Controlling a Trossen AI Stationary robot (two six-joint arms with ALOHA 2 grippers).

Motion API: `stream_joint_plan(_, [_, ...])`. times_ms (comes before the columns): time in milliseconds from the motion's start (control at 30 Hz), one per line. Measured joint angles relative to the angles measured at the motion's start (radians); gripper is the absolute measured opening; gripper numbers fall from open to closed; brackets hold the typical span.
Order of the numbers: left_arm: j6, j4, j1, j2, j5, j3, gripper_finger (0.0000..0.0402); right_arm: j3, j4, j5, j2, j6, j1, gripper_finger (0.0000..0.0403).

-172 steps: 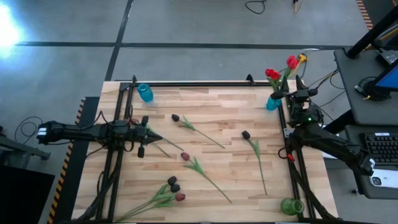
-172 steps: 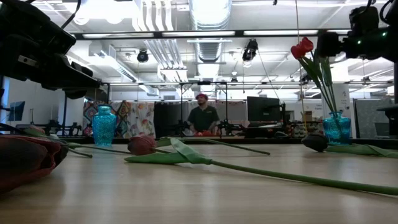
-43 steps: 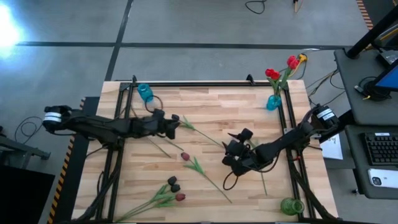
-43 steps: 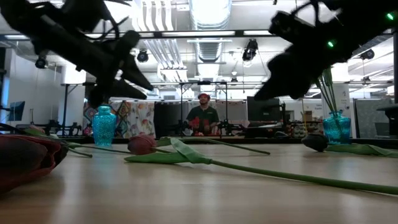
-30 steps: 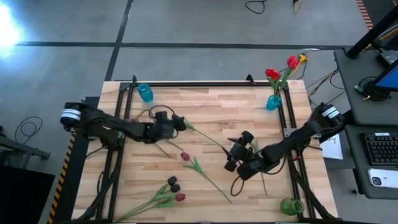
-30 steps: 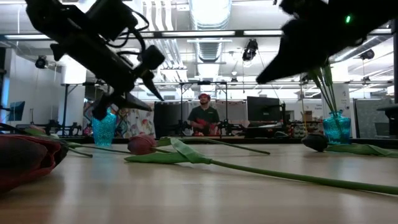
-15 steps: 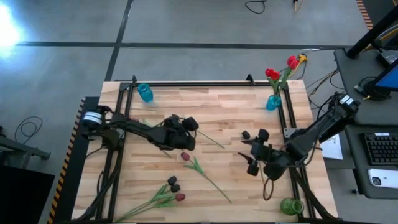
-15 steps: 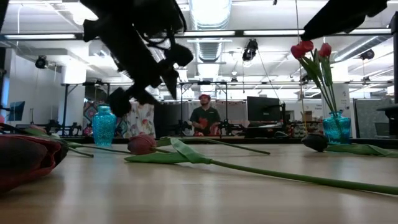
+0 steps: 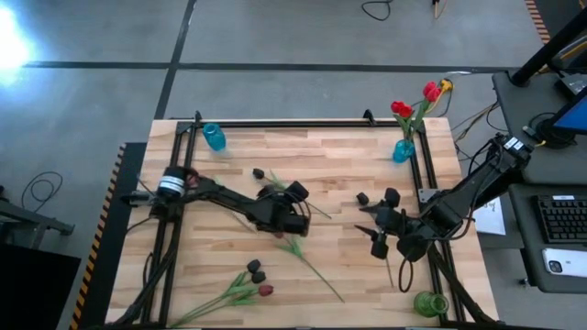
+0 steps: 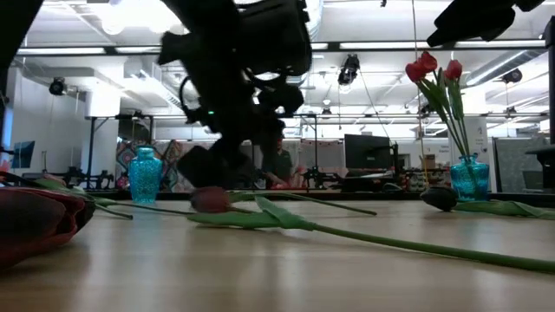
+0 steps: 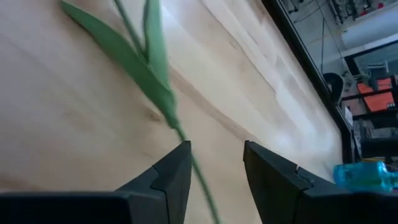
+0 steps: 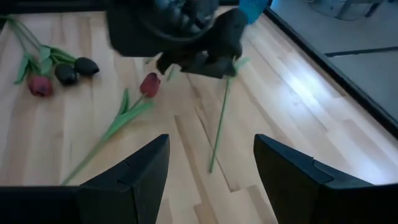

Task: Sort flowers into vase by color
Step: Put the black tulip into the left blue vase

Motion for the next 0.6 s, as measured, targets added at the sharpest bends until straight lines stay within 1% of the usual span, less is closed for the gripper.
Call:
stream_joint_plan(267, [0.027, -0.004, 0.044, 0.033, 0.107, 0.08, 0.0135, 0.0, -0.017, -0.008, 0.0, 0.001, 0.0, 0.0226])
stream_joint_plan(333, [0.038, -0.053, 0.077, 0.027, 0.19, 0.091, 0.0135, 0.0, -0.017, -0.027, 0.0, 0.01, 0.0, 0.0226])
stream_joint_plan(400, [0.081, -0.112, 0.105, 0.017, 0.278, 0.107, 0.0135, 0.0, -0.017, -0.037, 0.001, 0.01, 0.0, 0.0226])
stream_joint_plan(467, [0.12, -0.174, 0.123, 0.005, 0.343, 0.133, 0.0135, 0.0, -0.017, -0.037, 0.001, 0.01, 0.0, 0.0226])
stream_joint_plan(533, [0.13, -0.196, 0.129, 0.001, 0.397, 0.164, 0.0135, 0.0, -0.017, -0.037, 0.002, 0.01, 0.0, 0.0226])
stream_joint_plan(600, [0.118, -0.202, 0.132, 0.001, 0.422, 0.183, 0.0135, 0.0, -0.017, -0.037, 0.002, 0.01, 0.0, 0.0226])
